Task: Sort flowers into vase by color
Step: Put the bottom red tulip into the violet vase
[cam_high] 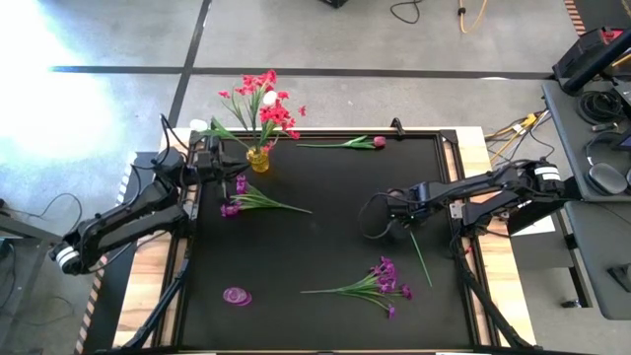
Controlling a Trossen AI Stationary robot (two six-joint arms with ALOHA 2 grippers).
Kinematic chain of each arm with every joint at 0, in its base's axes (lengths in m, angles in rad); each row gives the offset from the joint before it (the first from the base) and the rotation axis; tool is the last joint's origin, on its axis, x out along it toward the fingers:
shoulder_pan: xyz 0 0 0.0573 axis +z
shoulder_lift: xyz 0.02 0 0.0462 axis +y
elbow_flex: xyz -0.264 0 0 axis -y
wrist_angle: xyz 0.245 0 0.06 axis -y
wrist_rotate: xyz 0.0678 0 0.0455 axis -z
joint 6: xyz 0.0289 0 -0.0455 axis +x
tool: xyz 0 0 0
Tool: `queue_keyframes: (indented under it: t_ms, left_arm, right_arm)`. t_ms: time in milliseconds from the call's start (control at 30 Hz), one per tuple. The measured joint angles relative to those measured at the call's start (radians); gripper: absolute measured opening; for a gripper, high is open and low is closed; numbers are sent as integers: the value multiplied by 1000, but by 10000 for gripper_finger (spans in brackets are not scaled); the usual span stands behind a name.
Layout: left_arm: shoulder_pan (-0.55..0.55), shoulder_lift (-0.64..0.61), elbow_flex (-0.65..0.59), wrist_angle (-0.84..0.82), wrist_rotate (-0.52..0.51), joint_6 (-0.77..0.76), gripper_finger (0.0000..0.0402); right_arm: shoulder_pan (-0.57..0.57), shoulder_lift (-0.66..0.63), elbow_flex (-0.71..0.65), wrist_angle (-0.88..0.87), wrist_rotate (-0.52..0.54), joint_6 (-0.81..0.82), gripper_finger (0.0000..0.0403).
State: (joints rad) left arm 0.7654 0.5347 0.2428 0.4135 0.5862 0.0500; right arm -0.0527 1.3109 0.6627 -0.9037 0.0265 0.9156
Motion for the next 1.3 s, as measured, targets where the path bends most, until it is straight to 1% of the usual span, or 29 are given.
queue_keyframes:
  t_ms: [267, 400, 500, 633, 833, 900, 1000, 1133, 1200, 1300]
  left_arm:
    - [0, 23, 0, 13, 0, -9, 0]
    - [0, 24, 0, 15, 0, 13, 0]
    - [0, 13, 20, 13, 1, 12, 0]
    - [0, 4, 47, 11, 7, -10, 0]
    - [0, 3, 14, -10, 6, -3, 0]
    - [0, 3, 1, -14, 2, 0, 0]
    - [-1, 2, 1, -8, 2, -12, 0]
    - [-1, -6, 1, -11, 7, -3, 0]
    - [-1, -9, -2, -13, 7, 25, 0]
    - [-1, -14, -3, -4, 2, 27, 0]
  right_arm:
    - [0, -2, -48, 72, -2, -8, 207]
    - [0, -2, -46, 76, -4, -4, 194]
    - [-1, -2, -46, 82, -5, -12, 167]
    - [-2, -2, -46, 93, -28, 2, 113]
    - [6, -2, -41, 130, -69, -122, 24]
    - [15, -2, -13, 126, -66, -155, 18]
    - [47, -10, 36, 91, 12, -168, 17]
    - [122, -12, 111, 141, 115, -182, 14]
    - [154, -12, 135, 208, 172, -209, 14]
    - [197, -12, 157, 374, 265, -258, 13]
